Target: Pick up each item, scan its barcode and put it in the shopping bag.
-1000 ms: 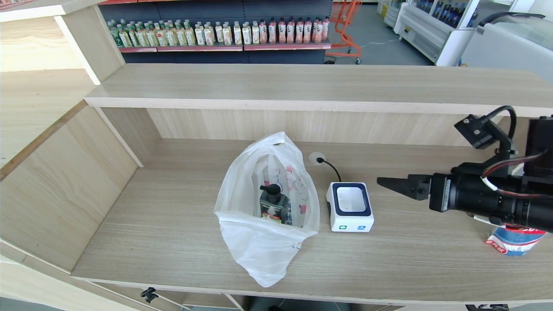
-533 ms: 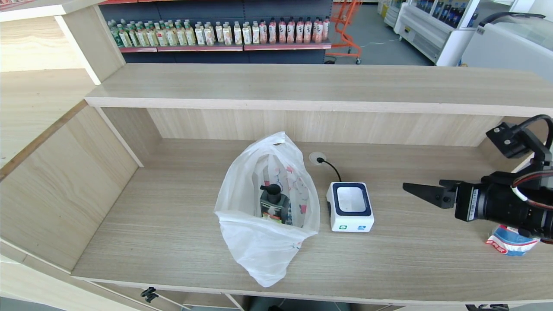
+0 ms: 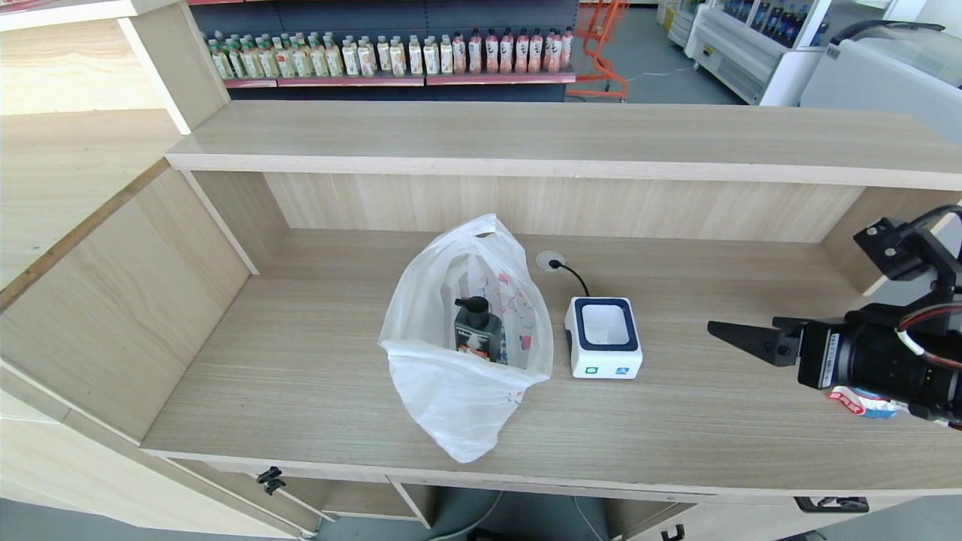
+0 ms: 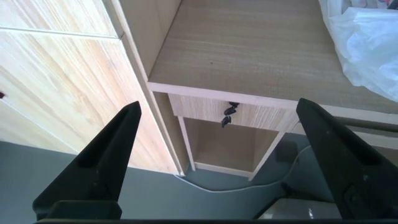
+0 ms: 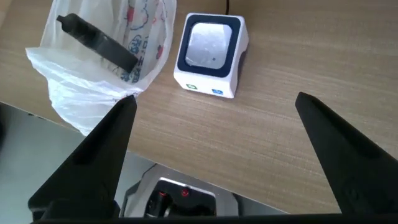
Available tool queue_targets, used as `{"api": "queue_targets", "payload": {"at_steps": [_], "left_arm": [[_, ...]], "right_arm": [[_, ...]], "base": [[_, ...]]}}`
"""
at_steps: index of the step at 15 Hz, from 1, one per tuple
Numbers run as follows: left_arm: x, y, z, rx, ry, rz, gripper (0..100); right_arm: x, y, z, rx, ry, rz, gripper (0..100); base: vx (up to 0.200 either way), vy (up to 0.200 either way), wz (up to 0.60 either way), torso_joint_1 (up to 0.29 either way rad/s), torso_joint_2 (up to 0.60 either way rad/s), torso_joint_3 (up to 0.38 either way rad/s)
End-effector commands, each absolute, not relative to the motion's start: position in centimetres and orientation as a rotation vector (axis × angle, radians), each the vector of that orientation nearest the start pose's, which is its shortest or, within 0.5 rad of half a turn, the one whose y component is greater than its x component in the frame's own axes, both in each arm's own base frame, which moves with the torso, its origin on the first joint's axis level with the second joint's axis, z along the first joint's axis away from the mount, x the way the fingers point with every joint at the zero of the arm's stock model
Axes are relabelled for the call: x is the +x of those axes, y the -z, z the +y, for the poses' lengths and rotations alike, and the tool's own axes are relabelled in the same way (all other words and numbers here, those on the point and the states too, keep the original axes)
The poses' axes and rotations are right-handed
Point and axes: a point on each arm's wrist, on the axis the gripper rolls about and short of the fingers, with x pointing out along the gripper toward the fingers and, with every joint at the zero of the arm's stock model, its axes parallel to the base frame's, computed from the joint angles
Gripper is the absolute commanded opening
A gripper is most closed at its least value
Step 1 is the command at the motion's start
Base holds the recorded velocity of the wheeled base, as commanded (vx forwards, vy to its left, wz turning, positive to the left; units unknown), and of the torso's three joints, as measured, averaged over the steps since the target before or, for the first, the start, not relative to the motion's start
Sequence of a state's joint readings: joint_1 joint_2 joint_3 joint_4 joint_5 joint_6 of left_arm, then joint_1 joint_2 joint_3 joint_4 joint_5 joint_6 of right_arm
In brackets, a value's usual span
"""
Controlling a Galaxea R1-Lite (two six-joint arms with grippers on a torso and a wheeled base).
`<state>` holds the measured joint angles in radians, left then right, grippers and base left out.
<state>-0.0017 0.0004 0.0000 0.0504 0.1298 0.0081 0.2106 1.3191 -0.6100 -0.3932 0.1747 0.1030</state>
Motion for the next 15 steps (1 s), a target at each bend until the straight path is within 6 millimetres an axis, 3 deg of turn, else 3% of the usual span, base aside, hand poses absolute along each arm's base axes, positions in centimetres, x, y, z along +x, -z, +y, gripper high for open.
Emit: {"api": "queue_targets", "payload": {"at_steps": [1, 4, 8, 15], "left_arm": [[-2.3, -7.0, 0.3, 0.011, -0.129, 0.053, 100], [-2.3, -7.0, 0.3, 0.008, -0.129, 0.052, 100], [-2.3, -7.0, 0.3, 0.007, -0.129, 0.052, 100], [-2.3, -7.0, 0.3, -0.003, -0.129, 0.050, 100]], "right_arm": [[20.2, -21.2, 4.1, 0.129, -0.330, 0.303, 100], [19.9, -22.9, 3.8, 0.368, -0.196, 0.257, 100], [18.1, -23.1, 3.3, 0.512, -0.152, 0.304, 100], [17.8, -22.9, 2.6, 0.586, -0.089, 0.326, 100]], "base": [[0.000, -0.200, 0.00, 0.002, 0.01, 0.002], [0.000, -0.200, 0.00, 0.002, 0.00, 0.002], [0.000, -0.200, 0.00, 0.004, 0.00, 0.002], [0.000, -0.200, 0.00, 0.001, 0.00, 0.002]]}}
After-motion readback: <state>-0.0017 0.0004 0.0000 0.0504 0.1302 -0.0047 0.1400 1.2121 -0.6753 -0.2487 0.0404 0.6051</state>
